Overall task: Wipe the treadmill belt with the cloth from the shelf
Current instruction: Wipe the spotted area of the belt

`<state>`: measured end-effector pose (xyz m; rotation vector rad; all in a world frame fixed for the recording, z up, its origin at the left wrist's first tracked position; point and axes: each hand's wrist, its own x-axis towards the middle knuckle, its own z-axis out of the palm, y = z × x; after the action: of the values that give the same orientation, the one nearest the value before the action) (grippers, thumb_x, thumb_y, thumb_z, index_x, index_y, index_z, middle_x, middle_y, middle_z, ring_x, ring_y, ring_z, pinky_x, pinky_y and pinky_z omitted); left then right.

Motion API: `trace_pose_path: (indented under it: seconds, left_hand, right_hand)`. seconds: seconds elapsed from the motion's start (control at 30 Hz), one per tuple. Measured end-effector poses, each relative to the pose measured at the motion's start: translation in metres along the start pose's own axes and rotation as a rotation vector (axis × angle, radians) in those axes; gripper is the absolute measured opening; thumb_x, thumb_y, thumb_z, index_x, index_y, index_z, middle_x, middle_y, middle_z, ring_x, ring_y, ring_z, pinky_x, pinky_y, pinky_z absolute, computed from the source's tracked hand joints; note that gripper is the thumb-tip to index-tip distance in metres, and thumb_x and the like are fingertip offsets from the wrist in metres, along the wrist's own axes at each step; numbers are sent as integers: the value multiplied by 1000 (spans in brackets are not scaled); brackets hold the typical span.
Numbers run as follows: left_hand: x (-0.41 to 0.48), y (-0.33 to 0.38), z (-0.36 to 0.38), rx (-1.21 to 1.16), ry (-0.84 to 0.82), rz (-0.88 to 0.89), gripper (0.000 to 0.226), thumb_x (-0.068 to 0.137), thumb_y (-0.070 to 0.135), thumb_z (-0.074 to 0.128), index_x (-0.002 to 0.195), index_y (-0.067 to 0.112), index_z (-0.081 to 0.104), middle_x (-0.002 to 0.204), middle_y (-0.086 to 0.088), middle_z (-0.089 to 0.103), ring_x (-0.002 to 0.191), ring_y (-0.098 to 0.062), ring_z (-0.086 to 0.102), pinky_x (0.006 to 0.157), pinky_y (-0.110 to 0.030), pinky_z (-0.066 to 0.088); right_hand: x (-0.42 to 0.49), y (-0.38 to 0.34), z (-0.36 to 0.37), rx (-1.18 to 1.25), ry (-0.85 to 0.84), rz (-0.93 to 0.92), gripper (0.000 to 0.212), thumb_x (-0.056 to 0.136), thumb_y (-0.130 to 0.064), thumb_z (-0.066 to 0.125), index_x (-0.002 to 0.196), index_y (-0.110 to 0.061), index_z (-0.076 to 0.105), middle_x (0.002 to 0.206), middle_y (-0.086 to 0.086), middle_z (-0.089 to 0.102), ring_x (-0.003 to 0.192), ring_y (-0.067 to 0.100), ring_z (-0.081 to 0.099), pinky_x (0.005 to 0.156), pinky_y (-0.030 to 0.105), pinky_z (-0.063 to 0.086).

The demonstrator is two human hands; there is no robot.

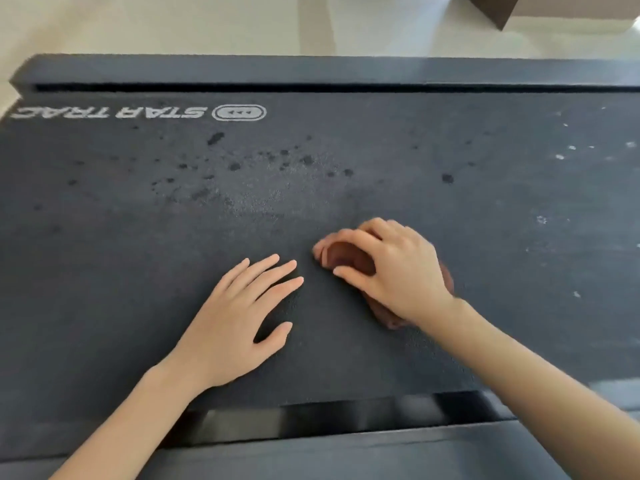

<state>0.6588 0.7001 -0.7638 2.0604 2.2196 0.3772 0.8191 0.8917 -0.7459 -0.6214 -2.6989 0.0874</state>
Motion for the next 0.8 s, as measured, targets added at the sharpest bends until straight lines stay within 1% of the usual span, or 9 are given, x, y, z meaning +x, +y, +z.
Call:
trace_pose_path:
  seconds: [0.1, 0.17, 0.27, 0.37, 0.47, 0.57, 0.63, 0.7, 0.8]
  left_hand:
    - [1, 2, 1, -1, 20, 4, 53, 89, 42, 43, 137, 19, 50, 149, 5, 38, 141, -15, 26, 116, -40, 17]
    - [0, 1, 3, -9, 37, 8, 53, 88, 41, 44, 136, 19, 51, 148, 5, 39, 141, -16, 27, 116, -41, 17]
    - [1, 0, 1, -30, 29, 10, 53, 88, 42, 44, 135, 19, 52, 147, 5, 40, 140, -17, 28, 115, -42, 18]
    - [0, -2, 4, -34, 34, 14, 53, 87, 43, 43, 135, 20, 52, 147, 5, 41, 140, -17, 29, 114, -42, 21]
    - [2, -5, 2, -55, 24, 9, 52, 87, 44, 43, 133, 23, 54, 145, 7, 43, 138, -15, 32, 112, -41, 22]
    - [3, -5, 6, -33, 40, 17, 51, 88, 43, 40, 132, 21, 55, 143, 4, 45, 137, -18, 35, 111, -42, 22]
    - [2, -2, 7, -40, 40, 11, 52, 89, 41, 37, 133, 19, 55, 143, 1, 46, 137, -20, 35, 110, -44, 22]
    - [3, -2, 9, -52, 63, 3, 53, 88, 40, 36, 131, 17, 56, 142, -1, 47, 136, -22, 37, 109, -45, 22]
    - [3, -2, 12, -79, 100, 5, 53, 86, 38, 37, 128, 15, 59, 140, -2, 49, 134, -24, 39, 108, -47, 24]
  right_hand:
    - [-70, -26, -19, 16, -12, -96, 35, 83, -51, 58, 108, -29, 66, 103, -2, 63, 89, 21, 60, 74, 32, 45]
    - [-82, -28, -19, 31, 0, -107, 33, 82, -50, 60, 106, -29, 66, 103, -2, 64, 89, 20, 61, 73, 32, 46]
    - [-42, -18, -10, 47, 7, -55, 34, 81, -52, 58, 106, -31, 67, 98, -6, 63, 85, 18, 61, 69, 31, 48]
    - [18, -5, 9, -20, -1, 49, 36, 81, -53, 56, 107, -30, 67, 92, -4, 63, 83, 20, 62, 68, 29, 46]
    - [70, 5, 24, -74, -4, 195, 37, 83, -51, 60, 113, -31, 64, 98, -1, 63, 95, 23, 60, 70, 29, 41]
    - [85, 4, 31, -103, -14, 293, 40, 86, -51, 59, 121, -32, 60, 108, -1, 60, 103, 22, 57, 73, 31, 40]
    - [71, -5, 27, -116, 5, 321, 39, 86, -49, 60, 121, -31, 61, 107, 0, 61, 100, 23, 57, 73, 30, 40]
    - [42, -17, 19, -129, 24, 302, 37, 85, -48, 60, 117, -30, 63, 101, -2, 61, 94, 22, 59, 72, 29, 42]
    - [-20, -38, 0, -126, 32, 291, 38, 83, -51, 54, 113, -31, 65, 103, -5, 62, 91, 18, 59, 75, 30, 47]
